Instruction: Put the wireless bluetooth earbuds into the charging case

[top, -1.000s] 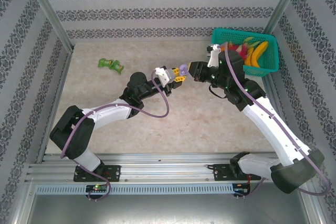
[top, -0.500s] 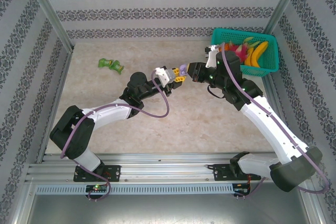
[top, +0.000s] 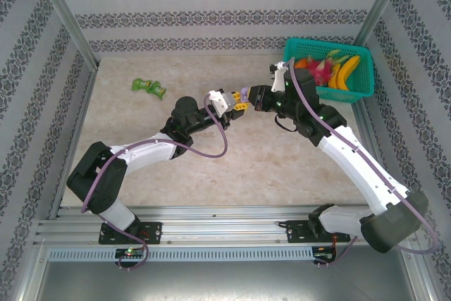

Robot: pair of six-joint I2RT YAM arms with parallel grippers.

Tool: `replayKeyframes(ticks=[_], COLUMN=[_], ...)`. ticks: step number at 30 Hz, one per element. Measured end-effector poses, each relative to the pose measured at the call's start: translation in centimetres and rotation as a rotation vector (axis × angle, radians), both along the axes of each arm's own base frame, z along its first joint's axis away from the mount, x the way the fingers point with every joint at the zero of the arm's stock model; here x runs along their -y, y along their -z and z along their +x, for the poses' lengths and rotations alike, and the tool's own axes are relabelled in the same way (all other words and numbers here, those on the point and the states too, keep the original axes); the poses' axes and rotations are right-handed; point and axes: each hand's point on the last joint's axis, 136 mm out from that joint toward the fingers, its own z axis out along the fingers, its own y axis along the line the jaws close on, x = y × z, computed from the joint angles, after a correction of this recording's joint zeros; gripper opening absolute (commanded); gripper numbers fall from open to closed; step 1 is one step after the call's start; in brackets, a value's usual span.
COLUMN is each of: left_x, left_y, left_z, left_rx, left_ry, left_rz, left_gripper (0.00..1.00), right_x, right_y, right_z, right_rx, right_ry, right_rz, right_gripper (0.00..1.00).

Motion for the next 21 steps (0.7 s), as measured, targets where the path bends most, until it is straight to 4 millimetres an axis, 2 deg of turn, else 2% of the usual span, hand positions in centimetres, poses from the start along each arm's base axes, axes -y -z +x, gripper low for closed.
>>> replayKeyframes(ticks=[8, 15, 21], left_x=[0.0, 0.0, 0.0], left_y=[0.07, 0.07, 0.06], left_z=[0.01, 0.01, 0.01], left_rx=[-0.003, -0.003, -0.002], left_ry=[0.0, 0.0, 0.0], left_rz=[0.002, 0.002, 0.001], left_gripper=[0.0, 0.0, 0.0], right_x=[0.03, 0.22, 0.43], right_y=[0.17, 0.29, 0.39], right_z=[0.12, 0.21, 0.26], right_rx=[-0.003, -0.005, -0.01], right_ry=[0.006, 0.017, 0.027], right_rz=[-0.005, -0.012, -0.015], right_gripper=[0.28, 0.33, 0.44])
